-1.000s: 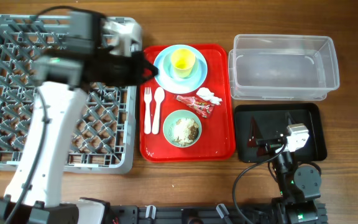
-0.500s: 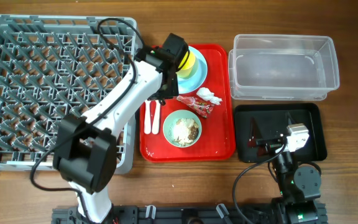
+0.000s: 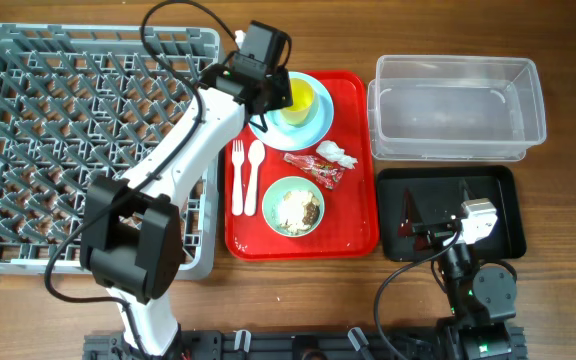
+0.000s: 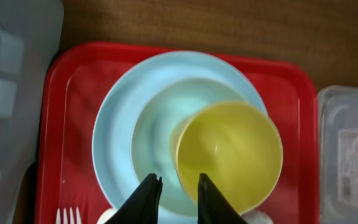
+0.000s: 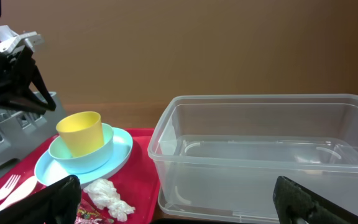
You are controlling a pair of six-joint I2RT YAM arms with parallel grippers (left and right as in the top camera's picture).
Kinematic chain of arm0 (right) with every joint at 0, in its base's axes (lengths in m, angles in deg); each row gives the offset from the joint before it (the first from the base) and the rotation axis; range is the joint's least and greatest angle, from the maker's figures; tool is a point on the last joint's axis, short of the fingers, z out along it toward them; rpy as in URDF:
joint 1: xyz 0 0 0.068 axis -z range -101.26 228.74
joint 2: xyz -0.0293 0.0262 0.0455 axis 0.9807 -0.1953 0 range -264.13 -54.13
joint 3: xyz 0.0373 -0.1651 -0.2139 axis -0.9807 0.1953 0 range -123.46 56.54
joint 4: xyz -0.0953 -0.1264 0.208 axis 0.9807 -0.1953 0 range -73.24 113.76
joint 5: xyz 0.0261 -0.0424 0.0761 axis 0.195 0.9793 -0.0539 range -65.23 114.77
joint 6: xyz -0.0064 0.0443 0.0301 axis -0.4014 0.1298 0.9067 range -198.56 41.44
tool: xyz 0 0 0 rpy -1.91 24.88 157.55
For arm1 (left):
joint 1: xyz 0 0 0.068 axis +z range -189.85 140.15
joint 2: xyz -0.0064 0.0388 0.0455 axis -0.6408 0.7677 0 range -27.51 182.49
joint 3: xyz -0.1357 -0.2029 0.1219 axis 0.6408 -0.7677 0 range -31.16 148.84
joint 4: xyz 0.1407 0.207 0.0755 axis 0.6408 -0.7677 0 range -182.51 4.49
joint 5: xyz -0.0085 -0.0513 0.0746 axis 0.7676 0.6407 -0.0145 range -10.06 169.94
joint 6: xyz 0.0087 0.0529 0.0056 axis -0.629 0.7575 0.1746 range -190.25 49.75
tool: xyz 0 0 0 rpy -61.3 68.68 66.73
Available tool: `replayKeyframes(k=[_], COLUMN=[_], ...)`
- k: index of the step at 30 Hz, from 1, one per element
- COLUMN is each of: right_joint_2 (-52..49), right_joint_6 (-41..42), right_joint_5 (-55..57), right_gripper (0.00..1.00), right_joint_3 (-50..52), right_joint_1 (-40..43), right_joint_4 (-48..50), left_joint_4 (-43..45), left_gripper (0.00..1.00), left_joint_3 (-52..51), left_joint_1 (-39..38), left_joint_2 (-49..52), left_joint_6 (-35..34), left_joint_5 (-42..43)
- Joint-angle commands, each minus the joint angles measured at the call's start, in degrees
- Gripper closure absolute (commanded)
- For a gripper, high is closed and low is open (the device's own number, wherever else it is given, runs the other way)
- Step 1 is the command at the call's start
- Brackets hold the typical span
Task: Sort waste into correct bins and load items into the dishwasher rack
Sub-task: 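Move the left gripper over the yellow cup on the blue plate, then grasp the yellow cup rim with the left gripper and lift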
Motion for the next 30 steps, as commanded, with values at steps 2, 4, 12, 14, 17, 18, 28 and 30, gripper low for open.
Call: replayKeyframes(k=[2,4,12,14,17,18,28,30], right_joint_2=[0.26,0.26,0.26,0.26,0.24,0.26,0.26,0.26], right_joint_6=[-0.37,-0.37,-0.42,-0.39,-0.39,-0.39,-0.39,-0.37], right_joint_5=[-0.11,-0.11,-0.11,-0.11,-0.11,-0.11,-0.11,-0.11], right_gripper=[0.0,0.0,0.0,0.0,0.0,0.0,0.0,0.0], right_joint_3=[0.07,0.07,0.07,0.07,0.07,0.07,0.07,0.07], right_joint_1=[0.09,0.09,0.09,0.09,0.09,0.09,0.09,0.09], right_joint_4=[0.35,0.35,0.35,0.35,0.35,0.35,0.35,0.35], left_joint_4=[4.42,7.54,9.38,10.62,11.74,12.26,12.92,12.76], left_gripper=[0.81,0.81,0.81,0.81,0.82,0.83,0.84,0.84], left_joint_3=[1.01,1.03,0.96,0.96,0.92,0.92,0.85,0.85], left_joint_1=[0.44,-0.98,-10.08,-10.56,-10.54,-10.56,-10.56,-10.56], left_joint_2=[0.31,0.31,4.33,5.92,6.43,6.43,9.29,10.69], left_joint_6=[-1.64,-1.14,0.79,0.83,0.83,0.83,3.58,3.58], left_joint_5=[3.56,6.82,-7.93,-8.41,-11.43,-11.39,-11.58,-11.61])
